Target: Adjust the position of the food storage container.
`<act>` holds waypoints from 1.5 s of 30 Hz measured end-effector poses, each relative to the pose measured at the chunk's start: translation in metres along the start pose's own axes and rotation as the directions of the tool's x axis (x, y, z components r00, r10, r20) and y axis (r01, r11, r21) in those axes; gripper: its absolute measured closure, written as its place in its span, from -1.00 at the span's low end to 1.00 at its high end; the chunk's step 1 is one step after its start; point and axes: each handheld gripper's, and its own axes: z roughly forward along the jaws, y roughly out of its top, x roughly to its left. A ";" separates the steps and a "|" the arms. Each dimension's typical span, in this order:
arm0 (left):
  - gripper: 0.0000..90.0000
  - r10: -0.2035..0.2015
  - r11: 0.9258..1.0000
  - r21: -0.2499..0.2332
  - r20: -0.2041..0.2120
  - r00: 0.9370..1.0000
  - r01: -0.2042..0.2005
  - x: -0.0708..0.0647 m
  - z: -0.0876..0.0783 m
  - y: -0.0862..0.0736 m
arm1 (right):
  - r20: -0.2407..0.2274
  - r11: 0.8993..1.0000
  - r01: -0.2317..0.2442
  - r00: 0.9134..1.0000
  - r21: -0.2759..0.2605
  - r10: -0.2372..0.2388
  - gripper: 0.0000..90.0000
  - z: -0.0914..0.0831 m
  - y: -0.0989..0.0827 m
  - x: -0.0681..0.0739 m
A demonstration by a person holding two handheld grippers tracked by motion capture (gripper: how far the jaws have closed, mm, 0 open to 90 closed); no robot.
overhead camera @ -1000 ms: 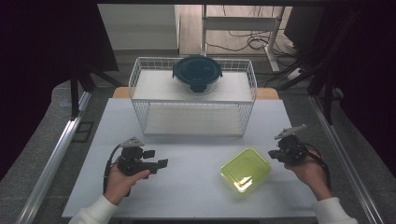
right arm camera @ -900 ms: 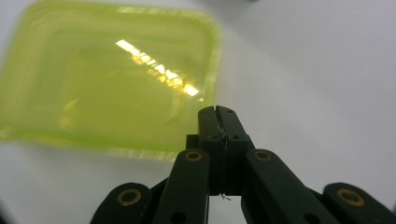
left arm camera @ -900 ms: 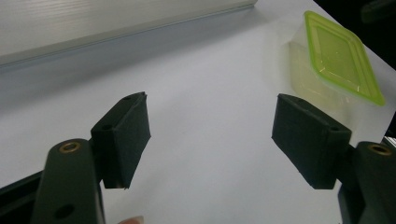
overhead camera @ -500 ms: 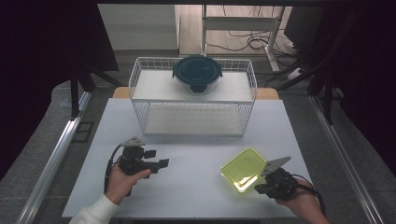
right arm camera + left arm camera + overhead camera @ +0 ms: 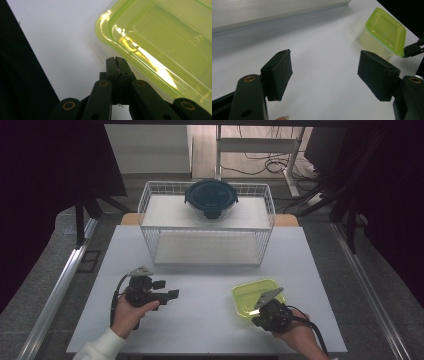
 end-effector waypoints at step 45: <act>-0.39 0.000 1.000 -0.011 -0.007 1.000 0.000 -0.004 -0.003 -0.002 | 0.135 0.943 -0.300 0.938 -0.145 0.319 0.98 -0.033 -0.048 -0.084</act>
